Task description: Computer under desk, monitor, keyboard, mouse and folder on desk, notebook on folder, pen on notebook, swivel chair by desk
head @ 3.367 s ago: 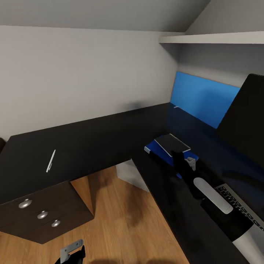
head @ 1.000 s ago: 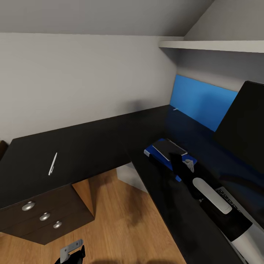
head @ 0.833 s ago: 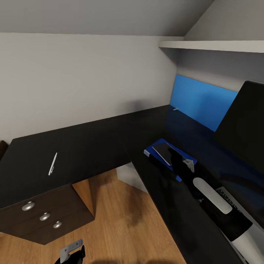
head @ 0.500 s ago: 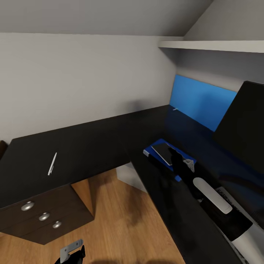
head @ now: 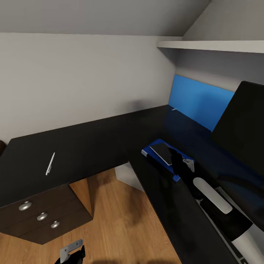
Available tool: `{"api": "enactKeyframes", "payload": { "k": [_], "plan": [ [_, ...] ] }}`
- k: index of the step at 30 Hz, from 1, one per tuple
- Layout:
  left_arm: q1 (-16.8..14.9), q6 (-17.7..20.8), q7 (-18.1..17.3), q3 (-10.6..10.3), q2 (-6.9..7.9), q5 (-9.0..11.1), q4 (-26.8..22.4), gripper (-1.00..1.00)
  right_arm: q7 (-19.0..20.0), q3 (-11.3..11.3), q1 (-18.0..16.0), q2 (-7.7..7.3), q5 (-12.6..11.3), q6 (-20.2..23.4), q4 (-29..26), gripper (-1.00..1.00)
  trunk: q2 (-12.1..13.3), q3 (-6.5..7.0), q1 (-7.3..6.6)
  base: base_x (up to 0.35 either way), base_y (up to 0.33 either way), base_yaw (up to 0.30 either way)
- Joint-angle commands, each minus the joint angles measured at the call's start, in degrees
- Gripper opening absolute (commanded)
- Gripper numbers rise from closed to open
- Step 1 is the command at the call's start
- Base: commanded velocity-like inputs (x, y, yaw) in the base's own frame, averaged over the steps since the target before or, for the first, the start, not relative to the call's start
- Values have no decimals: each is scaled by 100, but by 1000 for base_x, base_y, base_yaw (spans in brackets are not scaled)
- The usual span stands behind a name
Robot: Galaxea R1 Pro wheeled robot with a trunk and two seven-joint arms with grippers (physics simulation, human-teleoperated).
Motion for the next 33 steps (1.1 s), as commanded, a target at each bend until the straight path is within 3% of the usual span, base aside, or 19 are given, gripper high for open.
{"api": "enactKeyframes", "payload": {
  "k": [1,33],
  "plan": [
    [2,30,12,6,-3,36,-16,100,-8,17,-7,-6,-42,-44,-7,100,-3,-4,0,0,0,0],
    [2,30,-4,6,-4,36,-16,100,-8,26,-6,-4,-59,-61,-16,100,-3,-4,0,-33,0,0]
  ]
}}
